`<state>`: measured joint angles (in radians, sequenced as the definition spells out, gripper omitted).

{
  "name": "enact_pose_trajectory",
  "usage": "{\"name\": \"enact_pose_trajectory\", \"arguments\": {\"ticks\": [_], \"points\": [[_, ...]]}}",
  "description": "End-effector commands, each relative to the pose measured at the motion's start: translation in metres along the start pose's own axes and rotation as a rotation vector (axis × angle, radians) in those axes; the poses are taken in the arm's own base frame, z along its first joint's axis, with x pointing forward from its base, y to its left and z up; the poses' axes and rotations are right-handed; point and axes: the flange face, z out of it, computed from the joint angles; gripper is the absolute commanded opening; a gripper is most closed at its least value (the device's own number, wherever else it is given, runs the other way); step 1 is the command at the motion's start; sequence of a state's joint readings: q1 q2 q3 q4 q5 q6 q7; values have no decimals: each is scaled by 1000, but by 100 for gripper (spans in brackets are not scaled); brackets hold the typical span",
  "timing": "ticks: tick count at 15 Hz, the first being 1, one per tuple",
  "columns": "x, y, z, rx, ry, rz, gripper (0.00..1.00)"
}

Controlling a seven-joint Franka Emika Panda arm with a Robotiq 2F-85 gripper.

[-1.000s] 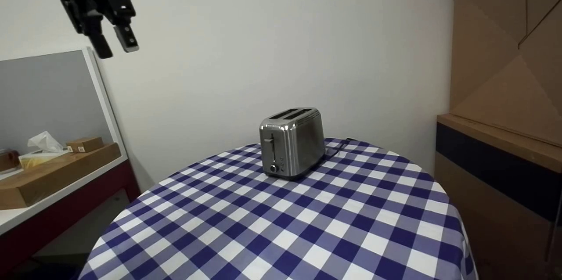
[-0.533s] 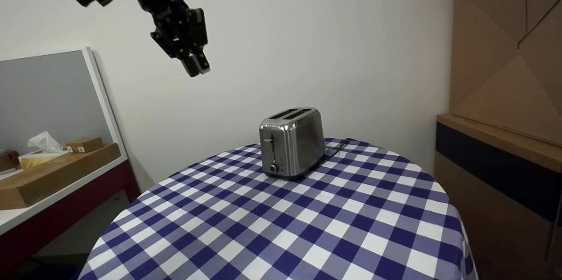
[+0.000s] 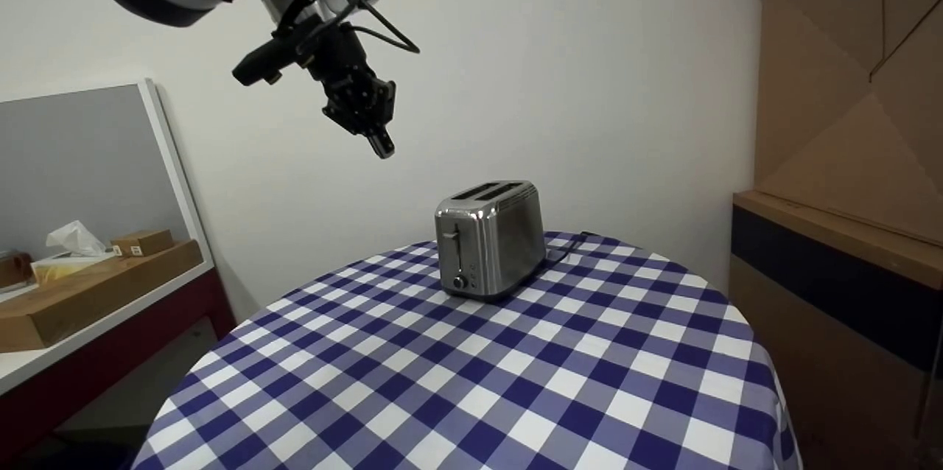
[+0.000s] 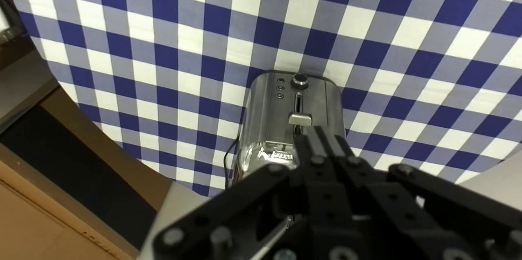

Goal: Switch on the toaster

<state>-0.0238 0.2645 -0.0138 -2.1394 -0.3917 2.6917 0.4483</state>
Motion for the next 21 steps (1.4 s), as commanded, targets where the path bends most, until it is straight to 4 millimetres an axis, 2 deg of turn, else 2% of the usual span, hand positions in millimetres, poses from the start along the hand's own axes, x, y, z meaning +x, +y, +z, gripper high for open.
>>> {"name": "enact_pose_trajectory", "arguments": {"ticks": [1, 10, 18, 21], "points": [[33, -2, 36, -27, 37, 9, 0], [65, 10, 111, -48, 23, 36, 0], [84, 0, 154, -25, 16, 1, 0], [85, -3, 169, -18, 2, -9, 0]]}}
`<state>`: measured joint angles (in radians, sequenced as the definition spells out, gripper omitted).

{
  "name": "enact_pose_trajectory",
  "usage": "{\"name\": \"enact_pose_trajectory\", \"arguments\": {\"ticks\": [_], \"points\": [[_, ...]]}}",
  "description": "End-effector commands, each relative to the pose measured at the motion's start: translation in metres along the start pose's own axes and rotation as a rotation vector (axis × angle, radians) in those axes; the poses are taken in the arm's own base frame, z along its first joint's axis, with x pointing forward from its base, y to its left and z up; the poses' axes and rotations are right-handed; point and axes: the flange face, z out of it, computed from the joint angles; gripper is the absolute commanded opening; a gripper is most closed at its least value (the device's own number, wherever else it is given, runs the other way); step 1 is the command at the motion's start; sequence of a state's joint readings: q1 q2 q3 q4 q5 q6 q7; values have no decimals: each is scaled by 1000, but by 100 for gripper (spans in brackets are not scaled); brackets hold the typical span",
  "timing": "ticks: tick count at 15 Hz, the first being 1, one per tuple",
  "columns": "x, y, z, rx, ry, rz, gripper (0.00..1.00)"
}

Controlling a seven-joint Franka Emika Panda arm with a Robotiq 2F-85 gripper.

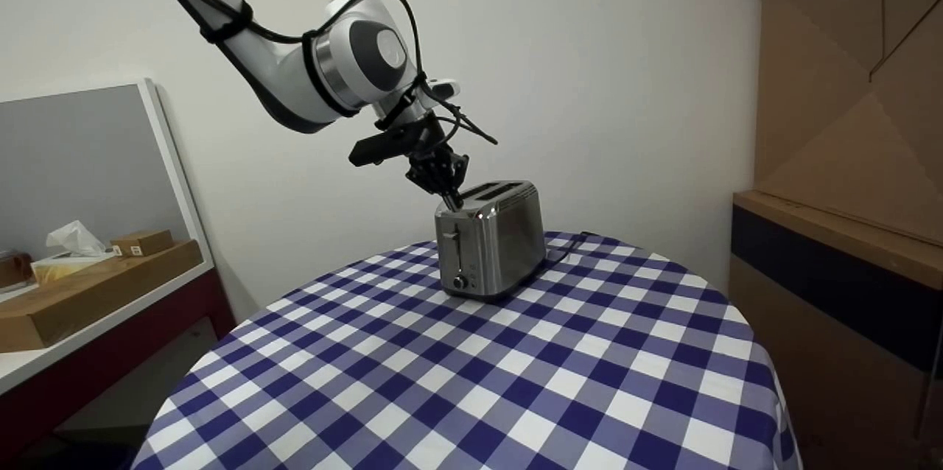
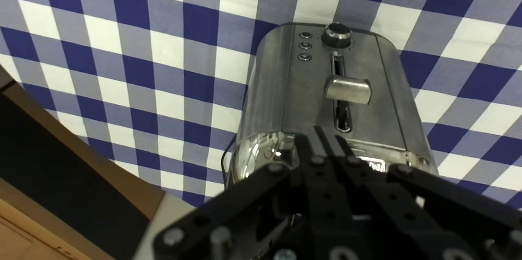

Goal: Switch on the toaster

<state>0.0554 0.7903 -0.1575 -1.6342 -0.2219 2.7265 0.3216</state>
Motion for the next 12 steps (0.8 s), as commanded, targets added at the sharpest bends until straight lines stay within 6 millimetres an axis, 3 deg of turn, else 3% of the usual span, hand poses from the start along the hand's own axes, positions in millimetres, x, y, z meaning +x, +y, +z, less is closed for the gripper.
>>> {"name": "enact_pose_trajectory", "arguments": {"ticks": [1, 12], "points": [[8, -6, 19, 13, -5, -25, 0], [-4, -23, 53, 23, -29, -59, 0]]}}
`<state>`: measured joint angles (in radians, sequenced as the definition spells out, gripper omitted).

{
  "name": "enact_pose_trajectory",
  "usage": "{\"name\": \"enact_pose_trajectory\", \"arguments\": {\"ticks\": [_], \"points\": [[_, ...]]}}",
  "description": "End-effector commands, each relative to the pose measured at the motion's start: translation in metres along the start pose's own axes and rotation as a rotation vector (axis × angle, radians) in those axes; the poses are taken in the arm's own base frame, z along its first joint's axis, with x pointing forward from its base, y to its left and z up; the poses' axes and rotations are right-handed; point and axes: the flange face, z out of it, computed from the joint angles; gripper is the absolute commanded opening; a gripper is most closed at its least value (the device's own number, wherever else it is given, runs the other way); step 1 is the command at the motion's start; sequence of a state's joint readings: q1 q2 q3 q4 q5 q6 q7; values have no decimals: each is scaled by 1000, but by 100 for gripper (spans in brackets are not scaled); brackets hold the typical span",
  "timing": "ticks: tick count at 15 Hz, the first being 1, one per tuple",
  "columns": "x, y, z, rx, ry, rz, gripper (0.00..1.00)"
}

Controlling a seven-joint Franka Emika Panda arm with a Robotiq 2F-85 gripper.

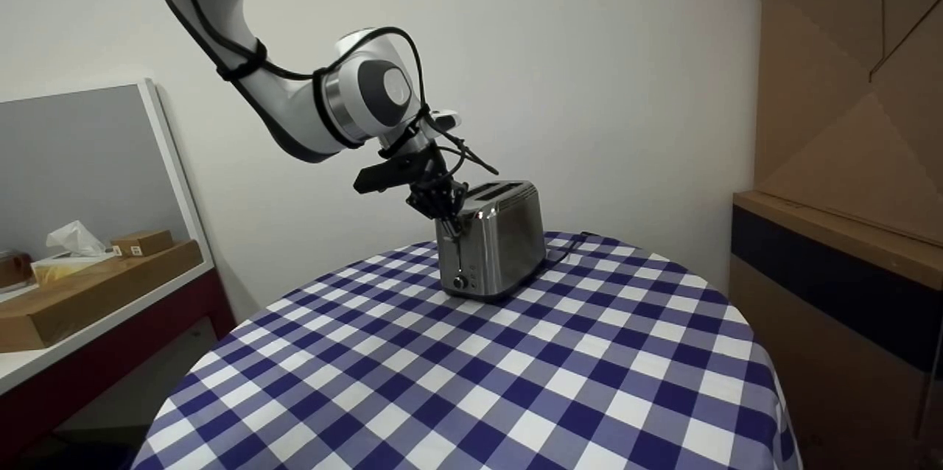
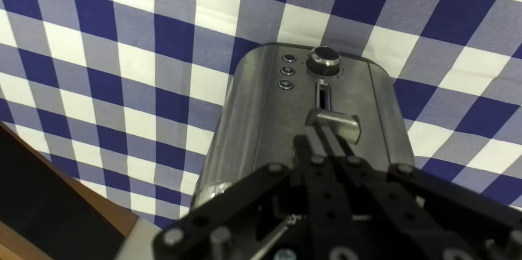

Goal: Switch on the toaster

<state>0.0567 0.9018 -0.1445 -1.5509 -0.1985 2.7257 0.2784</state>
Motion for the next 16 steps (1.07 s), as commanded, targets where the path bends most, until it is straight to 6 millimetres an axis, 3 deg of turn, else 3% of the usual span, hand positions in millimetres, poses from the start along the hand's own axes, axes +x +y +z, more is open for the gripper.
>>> {"name": "enact_pose_trajectory", "arguments": {"ticks": [1, 10, 16], "points": [[4, -5, 16, 10, -2, -16, 0], [-17, -11, 68, 1, -49, -43, 0], [-17, -15, 72, 3, -51, -57, 0]]}}
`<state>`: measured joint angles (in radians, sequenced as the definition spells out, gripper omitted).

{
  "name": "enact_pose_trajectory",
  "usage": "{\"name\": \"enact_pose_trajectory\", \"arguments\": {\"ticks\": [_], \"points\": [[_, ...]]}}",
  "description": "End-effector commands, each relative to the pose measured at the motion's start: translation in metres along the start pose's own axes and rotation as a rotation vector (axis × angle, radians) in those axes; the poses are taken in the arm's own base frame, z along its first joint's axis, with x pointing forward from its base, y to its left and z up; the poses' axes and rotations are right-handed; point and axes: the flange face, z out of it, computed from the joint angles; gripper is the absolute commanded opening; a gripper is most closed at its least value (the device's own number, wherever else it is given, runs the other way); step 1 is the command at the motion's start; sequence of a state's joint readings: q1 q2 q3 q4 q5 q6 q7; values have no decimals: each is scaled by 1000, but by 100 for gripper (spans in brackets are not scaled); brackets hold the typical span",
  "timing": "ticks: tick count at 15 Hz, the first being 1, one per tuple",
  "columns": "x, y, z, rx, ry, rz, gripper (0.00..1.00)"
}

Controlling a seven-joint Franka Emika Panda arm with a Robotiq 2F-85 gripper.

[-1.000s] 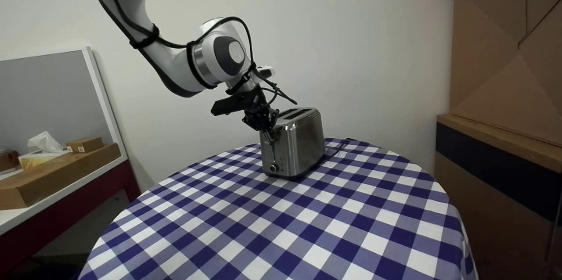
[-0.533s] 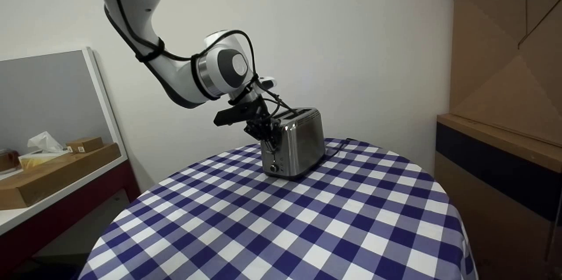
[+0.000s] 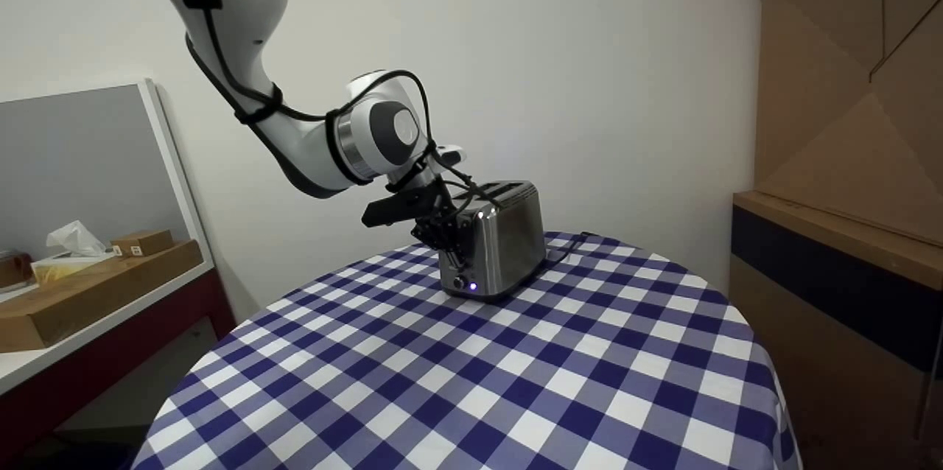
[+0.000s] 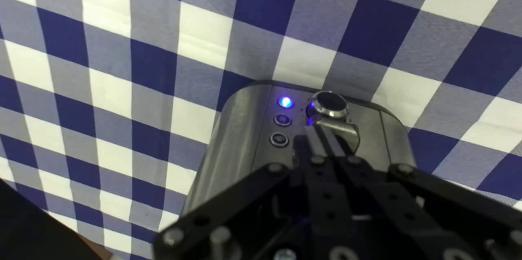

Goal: Switch on the toaster

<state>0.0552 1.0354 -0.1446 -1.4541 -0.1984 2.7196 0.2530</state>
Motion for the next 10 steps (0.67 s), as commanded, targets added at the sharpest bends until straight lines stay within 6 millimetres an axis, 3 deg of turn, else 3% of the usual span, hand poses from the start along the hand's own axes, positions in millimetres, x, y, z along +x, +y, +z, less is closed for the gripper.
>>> {"name": "enact_pose_trajectory", "arguments": {"ticks": [1, 6, 10], "points": [[-1, -4, 17, 15, -11, -10, 0], [4, 6, -9, 53, -60, 58, 0], [8, 15, -46, 101, -138, 123, 0]]}}
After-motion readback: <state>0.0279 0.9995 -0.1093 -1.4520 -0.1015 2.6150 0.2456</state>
